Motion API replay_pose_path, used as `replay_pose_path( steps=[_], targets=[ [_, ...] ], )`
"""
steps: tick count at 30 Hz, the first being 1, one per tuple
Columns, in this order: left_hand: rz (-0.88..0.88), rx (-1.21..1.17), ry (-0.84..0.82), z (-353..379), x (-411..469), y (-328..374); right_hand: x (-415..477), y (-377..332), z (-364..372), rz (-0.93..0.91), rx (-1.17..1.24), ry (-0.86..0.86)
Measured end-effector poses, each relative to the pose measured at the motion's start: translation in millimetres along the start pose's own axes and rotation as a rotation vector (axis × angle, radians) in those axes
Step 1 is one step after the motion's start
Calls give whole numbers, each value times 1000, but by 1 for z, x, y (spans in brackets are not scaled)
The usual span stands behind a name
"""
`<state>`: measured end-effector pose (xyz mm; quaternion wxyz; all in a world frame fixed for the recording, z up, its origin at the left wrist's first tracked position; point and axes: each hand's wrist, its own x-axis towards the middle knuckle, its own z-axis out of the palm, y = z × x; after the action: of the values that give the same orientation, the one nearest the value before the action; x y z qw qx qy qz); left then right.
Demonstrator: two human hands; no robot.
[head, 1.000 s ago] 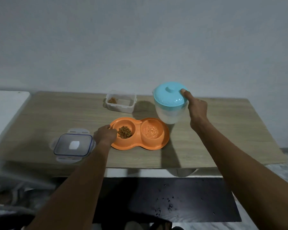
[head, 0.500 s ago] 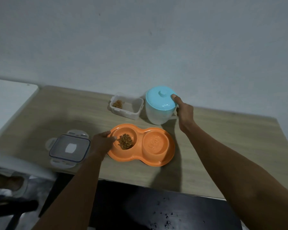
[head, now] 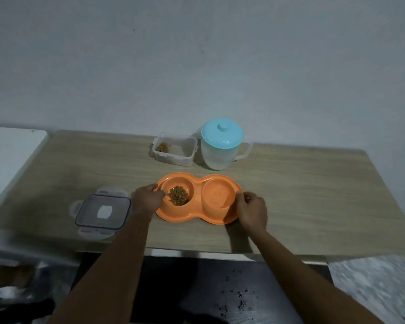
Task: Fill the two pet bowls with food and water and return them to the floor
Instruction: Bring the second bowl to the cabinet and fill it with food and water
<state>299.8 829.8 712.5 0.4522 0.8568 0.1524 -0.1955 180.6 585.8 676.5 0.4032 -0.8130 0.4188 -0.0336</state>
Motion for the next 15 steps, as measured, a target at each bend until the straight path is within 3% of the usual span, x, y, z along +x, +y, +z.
replay_pose_path(
  steps=[5,15],
  targets=[
    [34,32,11,-6,-8,4,-18,-13,-3,131,191,-75],
    [39,-201,-75,-9,-14,-4,-33,-7,-14,268,419,-30]
  ],
)
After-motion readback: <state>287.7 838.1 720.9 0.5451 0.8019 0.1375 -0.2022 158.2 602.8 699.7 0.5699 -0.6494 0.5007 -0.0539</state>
